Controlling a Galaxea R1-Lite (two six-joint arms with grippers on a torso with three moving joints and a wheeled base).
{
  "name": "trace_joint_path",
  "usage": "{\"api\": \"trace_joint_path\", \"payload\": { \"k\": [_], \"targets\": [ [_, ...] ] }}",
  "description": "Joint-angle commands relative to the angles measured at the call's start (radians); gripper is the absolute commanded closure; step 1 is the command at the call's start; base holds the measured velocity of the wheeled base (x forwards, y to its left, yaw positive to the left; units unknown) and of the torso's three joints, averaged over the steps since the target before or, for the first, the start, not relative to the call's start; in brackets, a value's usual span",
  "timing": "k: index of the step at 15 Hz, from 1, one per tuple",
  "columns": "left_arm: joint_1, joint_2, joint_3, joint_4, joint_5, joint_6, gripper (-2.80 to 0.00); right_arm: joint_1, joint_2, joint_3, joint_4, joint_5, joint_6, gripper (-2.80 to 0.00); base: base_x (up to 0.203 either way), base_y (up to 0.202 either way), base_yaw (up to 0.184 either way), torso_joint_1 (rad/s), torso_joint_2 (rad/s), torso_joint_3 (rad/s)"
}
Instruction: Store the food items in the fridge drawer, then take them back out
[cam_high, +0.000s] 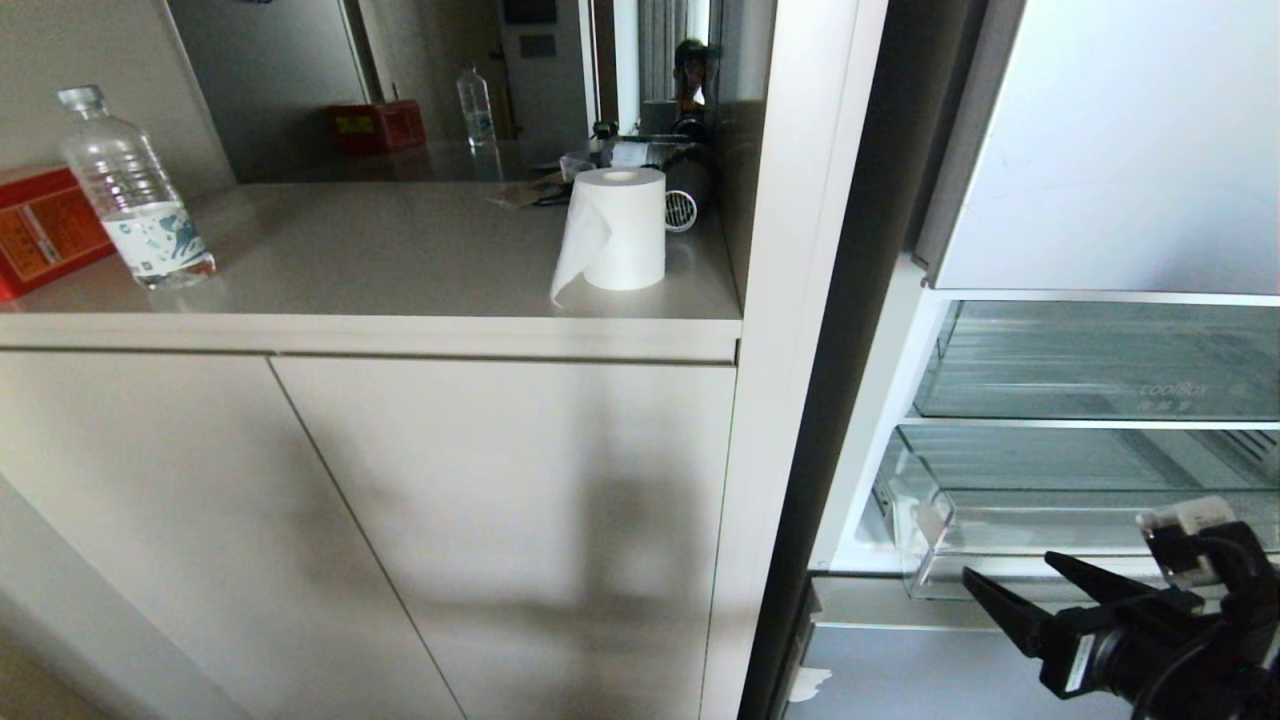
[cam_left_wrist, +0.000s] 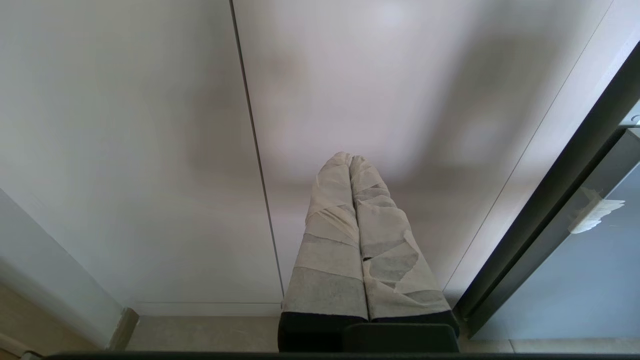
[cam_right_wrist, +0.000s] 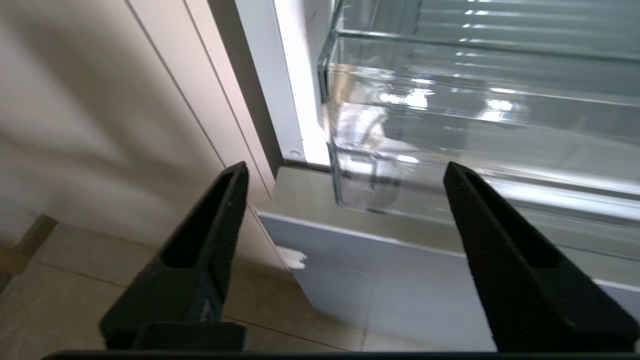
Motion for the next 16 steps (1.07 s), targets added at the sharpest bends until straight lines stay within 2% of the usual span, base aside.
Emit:
{"api": "trace_joint_path", "payload": {
  "k": [1,3,5,7,8,9,13,14,16],
  "targets": [
    [0.0,0.0,0.0,0.0,0.001,0.0,0.0,0.0,-0.241,-0.026,0.187,-0.001,-0.006,-2.8,0.0,0.0,0.0,0.0,0.0,0.0],
    [0.0,0.0,0.0,0.0,0.001,0.0,0.0,-0.005,-0.465,-0.121,0.537,-0.004,-0.012,-2.8,0.0,0.0,0.0,0.0,0.0,0.0],
    [0.0,0.0,0.0,0.0,0.001,0.0,0.0,-0.013,-0.605,-0.335,1.059,-0.012,-0.009,-2.8,0.0,0.0,0.0,0.0,0.0,0.0],
    [0.0,0.0,0.0,0.0,0.001,0.0,0.0,-0.028,-0.614,-0.526,1.351,-0.04,0.013,-2.8,0.0,0.0,0.0,0.0,0.0,0.0],
    [0.0,0.0,0.0,0.0,0.001,0.0,0.0,-0.044,-0.57,-0.564,1.398,-0.056,0.023,-2.8,0.0,0.0,0.0,0.0,0.0,0.0],
    [0.0,0.0,0.0,0.0,0.001,0.0,0.0,-0.057,-0.5,-0.566,1.375,-0.067,0.03,-2.8,0.0,0.0,0.0,0.0,0.0,0.0],
    [0.0,0.0,0.0,0.0,0.001,0.0,0.0,-0.096,-0.211,-0.561,1.167,-0.089,0.066,-2.8,0.0,0.0,0.0,0.0,0.0,0.0],
    [0.0,0.0,0.0,0.0,0.001,0.0,0.0,-0.104,-0.171,-0.558,1.084,-0.09,0.087,-2.8,0.0,0.0,0.0,0.0,0.0,0.0],
    [0.0,0.0,0.0,0.0,0.001,0.0,0.0,-0.112,-0.127,-0.554,1.005,-0.092,0.107,-2.8,0.0,0.0,0.0,0.0,0.0,0.0]
  ]
}}
